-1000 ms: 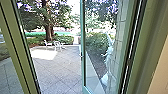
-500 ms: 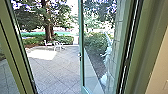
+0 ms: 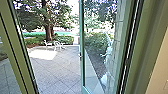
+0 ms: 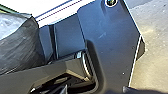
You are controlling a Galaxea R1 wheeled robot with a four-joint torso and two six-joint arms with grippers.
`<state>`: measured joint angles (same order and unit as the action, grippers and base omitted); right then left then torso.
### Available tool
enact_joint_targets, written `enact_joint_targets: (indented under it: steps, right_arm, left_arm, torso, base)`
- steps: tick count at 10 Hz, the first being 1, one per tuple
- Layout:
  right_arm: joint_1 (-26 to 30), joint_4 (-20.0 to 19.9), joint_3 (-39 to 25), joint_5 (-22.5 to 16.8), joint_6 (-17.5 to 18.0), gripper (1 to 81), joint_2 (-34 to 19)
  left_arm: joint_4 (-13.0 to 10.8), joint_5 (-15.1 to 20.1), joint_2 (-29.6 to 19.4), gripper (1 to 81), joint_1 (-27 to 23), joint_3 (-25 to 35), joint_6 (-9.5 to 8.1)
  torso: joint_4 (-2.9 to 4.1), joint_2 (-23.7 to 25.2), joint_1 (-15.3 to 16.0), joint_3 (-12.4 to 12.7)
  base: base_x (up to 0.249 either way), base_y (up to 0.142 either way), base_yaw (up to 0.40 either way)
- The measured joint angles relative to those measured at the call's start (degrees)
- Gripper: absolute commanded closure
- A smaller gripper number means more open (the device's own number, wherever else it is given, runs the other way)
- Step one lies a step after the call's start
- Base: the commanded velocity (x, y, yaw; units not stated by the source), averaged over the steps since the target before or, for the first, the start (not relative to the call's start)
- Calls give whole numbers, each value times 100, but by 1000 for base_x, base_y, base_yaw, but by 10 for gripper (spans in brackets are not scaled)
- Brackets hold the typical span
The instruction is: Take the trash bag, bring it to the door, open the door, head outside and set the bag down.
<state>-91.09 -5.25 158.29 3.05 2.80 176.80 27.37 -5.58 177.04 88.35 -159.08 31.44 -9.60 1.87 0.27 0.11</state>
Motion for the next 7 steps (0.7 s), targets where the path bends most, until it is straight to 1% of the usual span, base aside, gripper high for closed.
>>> enact_joint_targets:
  steps: [5, 7]
  right_arm:
    - [0, 0, 0, 0, 0, 10, 35]
    - [-23, -1, 0, -2, 0, 10, 52]
  left_arm:
    - [0, -1, -4, 811, -1, 0, 0]
    - [0, 2, -2, 811, 29, 0, 0]
  torso:
    - [0, 0, 0, 0]
    - [0, 2, -6, 2]
  base:
    - [0, 0, 0]
    - [69, 0, 0]
